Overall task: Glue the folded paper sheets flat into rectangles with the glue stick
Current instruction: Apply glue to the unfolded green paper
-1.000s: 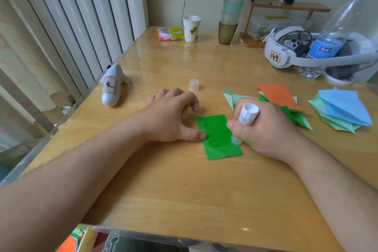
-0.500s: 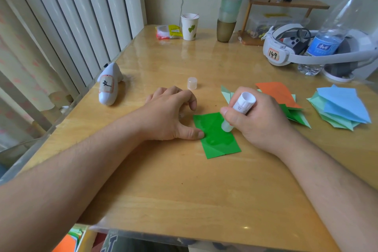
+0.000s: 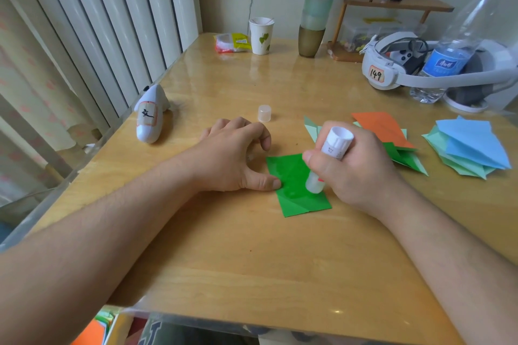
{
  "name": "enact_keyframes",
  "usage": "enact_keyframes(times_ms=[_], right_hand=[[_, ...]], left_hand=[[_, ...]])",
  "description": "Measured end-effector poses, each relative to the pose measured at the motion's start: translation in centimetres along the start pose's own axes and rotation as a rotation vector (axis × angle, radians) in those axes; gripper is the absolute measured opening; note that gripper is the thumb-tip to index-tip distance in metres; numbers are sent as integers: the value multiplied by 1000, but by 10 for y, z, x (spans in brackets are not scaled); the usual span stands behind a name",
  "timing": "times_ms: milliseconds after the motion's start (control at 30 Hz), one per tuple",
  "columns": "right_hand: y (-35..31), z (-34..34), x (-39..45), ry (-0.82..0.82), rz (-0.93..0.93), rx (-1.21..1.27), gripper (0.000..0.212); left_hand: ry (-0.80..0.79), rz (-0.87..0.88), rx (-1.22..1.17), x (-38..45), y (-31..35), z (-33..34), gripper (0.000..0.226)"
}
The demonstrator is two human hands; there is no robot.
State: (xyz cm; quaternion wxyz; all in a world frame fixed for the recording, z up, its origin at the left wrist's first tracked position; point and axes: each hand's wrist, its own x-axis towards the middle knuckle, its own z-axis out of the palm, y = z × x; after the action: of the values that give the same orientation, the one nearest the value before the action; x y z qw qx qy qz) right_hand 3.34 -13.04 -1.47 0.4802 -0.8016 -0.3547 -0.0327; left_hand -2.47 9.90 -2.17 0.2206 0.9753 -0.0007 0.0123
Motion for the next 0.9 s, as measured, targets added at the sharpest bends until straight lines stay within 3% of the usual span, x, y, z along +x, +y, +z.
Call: enact_keyframes(times_ms=[533, 733, 900], right_hand=[[-11, 16, -3, -220, 43, -80, 31], [-12, 13, 0, -35, 81, 43, 28], [-9, 17, -1, -65, 60, -13, 29]], left_hand=[[4, -12, 9, -1, 0, 2, 67], [9, -11, 14, 0, 1, 2, 62], [20, -10, 12, 0, 1, 3, 62]])
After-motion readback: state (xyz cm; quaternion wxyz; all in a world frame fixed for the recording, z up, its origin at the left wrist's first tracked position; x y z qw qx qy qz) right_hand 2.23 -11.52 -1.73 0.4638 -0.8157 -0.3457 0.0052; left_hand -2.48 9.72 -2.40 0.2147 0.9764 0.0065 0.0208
